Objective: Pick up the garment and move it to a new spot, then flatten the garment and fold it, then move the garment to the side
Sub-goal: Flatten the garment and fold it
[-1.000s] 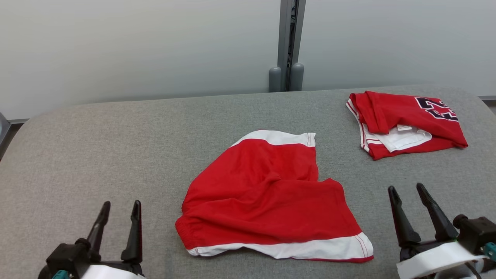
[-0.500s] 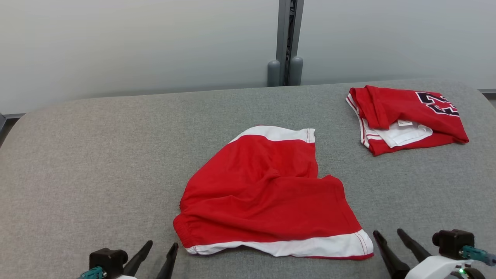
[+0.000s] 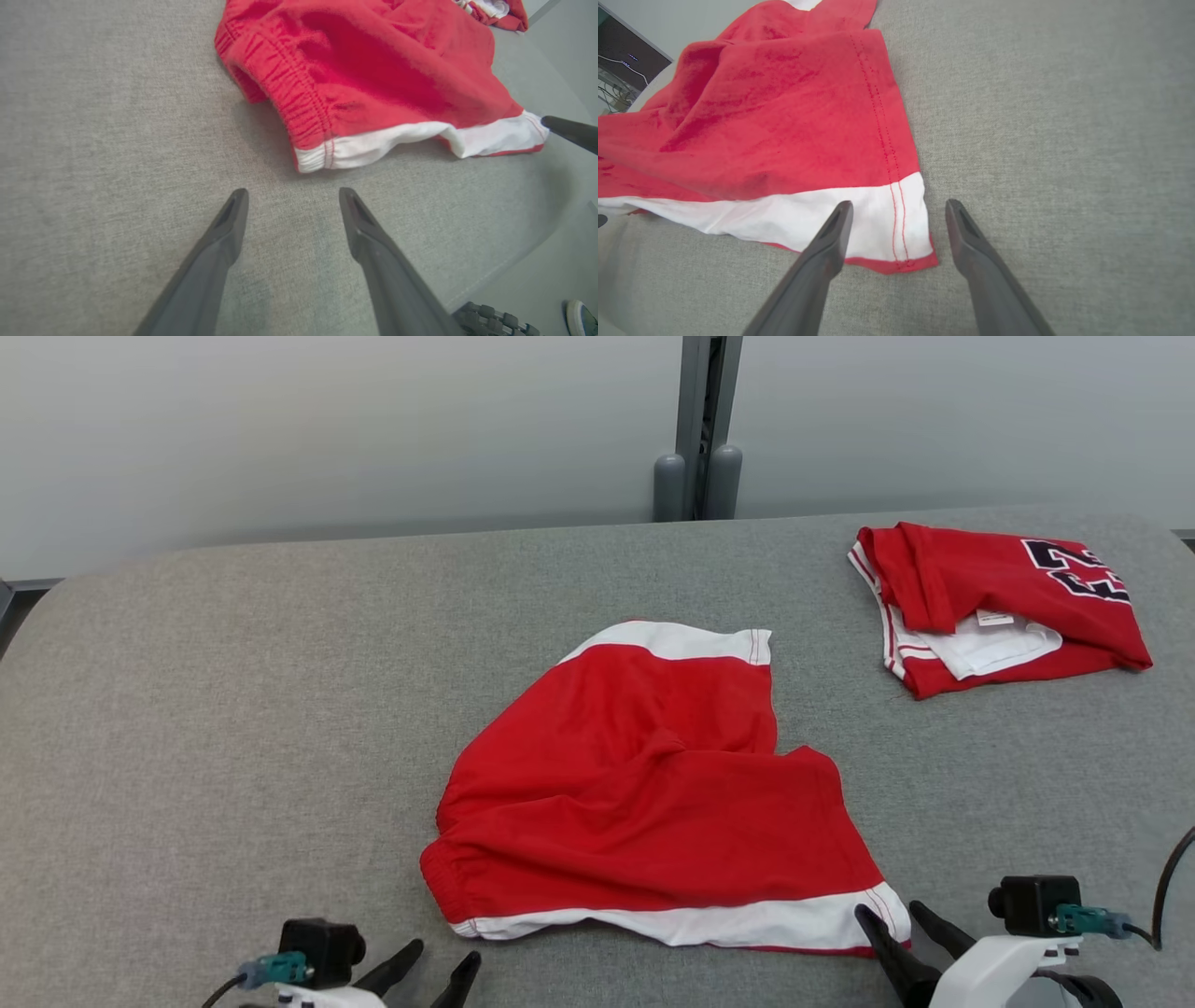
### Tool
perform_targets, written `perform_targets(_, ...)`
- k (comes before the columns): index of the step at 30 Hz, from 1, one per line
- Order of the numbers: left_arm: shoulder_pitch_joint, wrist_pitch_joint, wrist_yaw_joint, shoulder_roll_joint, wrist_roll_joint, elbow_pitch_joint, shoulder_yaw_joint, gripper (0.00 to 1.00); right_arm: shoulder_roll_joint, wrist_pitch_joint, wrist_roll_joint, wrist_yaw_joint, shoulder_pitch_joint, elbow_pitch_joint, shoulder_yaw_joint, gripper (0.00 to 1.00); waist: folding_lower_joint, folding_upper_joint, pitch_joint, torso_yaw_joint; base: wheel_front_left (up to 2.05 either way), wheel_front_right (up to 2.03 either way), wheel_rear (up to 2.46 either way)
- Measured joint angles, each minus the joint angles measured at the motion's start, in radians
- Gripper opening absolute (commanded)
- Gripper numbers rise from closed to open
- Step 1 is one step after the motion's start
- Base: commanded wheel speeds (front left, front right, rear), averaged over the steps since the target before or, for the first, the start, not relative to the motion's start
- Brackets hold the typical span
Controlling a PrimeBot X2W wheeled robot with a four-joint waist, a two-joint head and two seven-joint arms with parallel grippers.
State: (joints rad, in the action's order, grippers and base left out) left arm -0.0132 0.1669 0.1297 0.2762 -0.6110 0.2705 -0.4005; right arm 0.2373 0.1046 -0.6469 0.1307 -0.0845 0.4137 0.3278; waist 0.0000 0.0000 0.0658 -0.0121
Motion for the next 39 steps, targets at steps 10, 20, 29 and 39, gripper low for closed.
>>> perform_targets(10,0.115,-0.037,0.000,0.016,-0.055,0.072,-0.107,1.00,-0.004,0.003,-0.015,0.000,-0.037,0.024,0.027,1.00,0.0000,0.0000,0.030,0.006,0.00,0.00,0.00)
perform_targets(20,0.161,-0.089,0.000,0.024,-0.113,0.138,-0.189,0.50,-0.005,-0.009,-0.036,0.000,-0.054,0.044,0.063,0.67,0.0000,0.0000,0.026,0.002,0.00,0.00,0.00)
perform_targets(29,0.167,-0.118,0.000,0.051,-0.160,0.150,-0.243,0.00,0.012,-0.036,-0.067,0.000,-0.057,0.046,0.101,0.00,0.0000,0.0000,0.006,0.006,0.00,0.00,0.00)
perform_targets(39,0.129,-0.095,0.000,0.126,-0.236,0.010,-0.270,0.00,0.053,-0.082,-0.084,0.000,-0.048,-0.017,0.100,0.00,0.0000,0.0000,-0.027,0.019,0.00,0.00,0.00)
